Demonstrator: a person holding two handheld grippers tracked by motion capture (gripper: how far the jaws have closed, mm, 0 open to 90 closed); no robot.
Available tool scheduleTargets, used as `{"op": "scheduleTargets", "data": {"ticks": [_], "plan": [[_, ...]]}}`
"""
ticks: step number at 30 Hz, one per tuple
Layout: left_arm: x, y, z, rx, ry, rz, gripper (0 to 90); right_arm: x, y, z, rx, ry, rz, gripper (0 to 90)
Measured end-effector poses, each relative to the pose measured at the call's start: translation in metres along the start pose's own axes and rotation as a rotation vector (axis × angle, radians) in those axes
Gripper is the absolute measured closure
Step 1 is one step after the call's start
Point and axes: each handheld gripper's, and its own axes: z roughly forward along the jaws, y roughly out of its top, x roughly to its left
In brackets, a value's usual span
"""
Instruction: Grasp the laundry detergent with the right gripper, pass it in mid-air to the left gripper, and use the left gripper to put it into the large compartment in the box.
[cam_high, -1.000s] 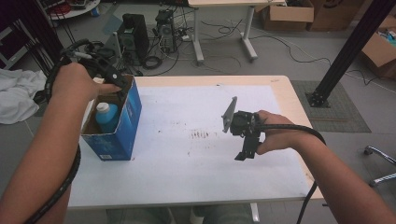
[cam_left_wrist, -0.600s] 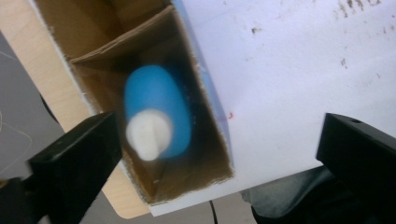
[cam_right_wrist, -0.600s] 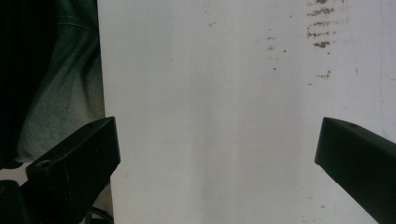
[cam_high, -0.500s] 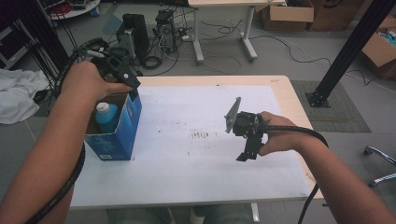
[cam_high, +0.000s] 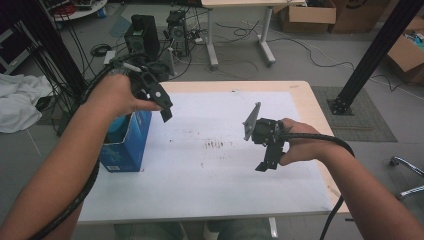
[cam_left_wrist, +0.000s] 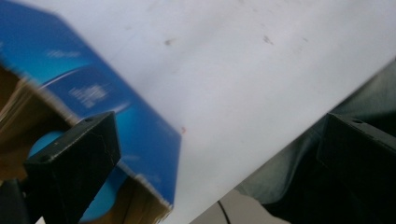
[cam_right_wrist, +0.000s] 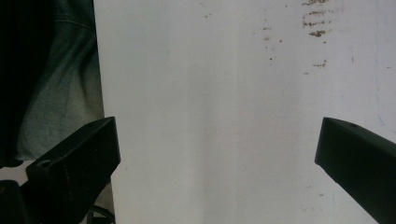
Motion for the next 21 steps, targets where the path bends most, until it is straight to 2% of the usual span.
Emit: {"op": "scheduleTargets", "data": {"ticks": [2,4,8,11,13,15,18,21], "plan": [[-0.008,0.004,0.006,0.028,-0.009,0.047,0.1,0.000,0.001,0.000,0.003,0.001,-0.004,0.0],[-0.018,0.007,0.015,0.052,-0.009,0.119,0.1,-0.001,0.002,0.000,0.008,0.004,-0.010,0.0],[-0.034,0.010,0.027,0.067,-0.021,0.232,0.1,-0.004,0.001,-0.001,0.009,0.004,-0.009,0.0],[-0.046,0.009,0.034,0.077,-0.040,0.335,0.1,-0.005,0.001,-0.003,0.023,0.005,-0.012,0.0],[-0.052,0.009,0.038,0.080,-0.040,0.382,0.1,-0.006,0.000,-0.005,0.028,0.003,-0.011,0.0],[-0.055,0.008,0.041,0.078,-0.077,0.412,0.1,-0.006,0.000,-0.007,0.027,0.004,-0.009,0.0],[-0.061,0.007,0.043,0.077,-0.099,0.466,0.1,-0.006,0.001,-0.007,0.031,0.002,-0.014,0.0],[-0.067,0.006,0.046,0.090,-0.103,0.532,0.2,-0.006,0.002,-0.007,0.041,0.003,-0.021,0.0]]}}
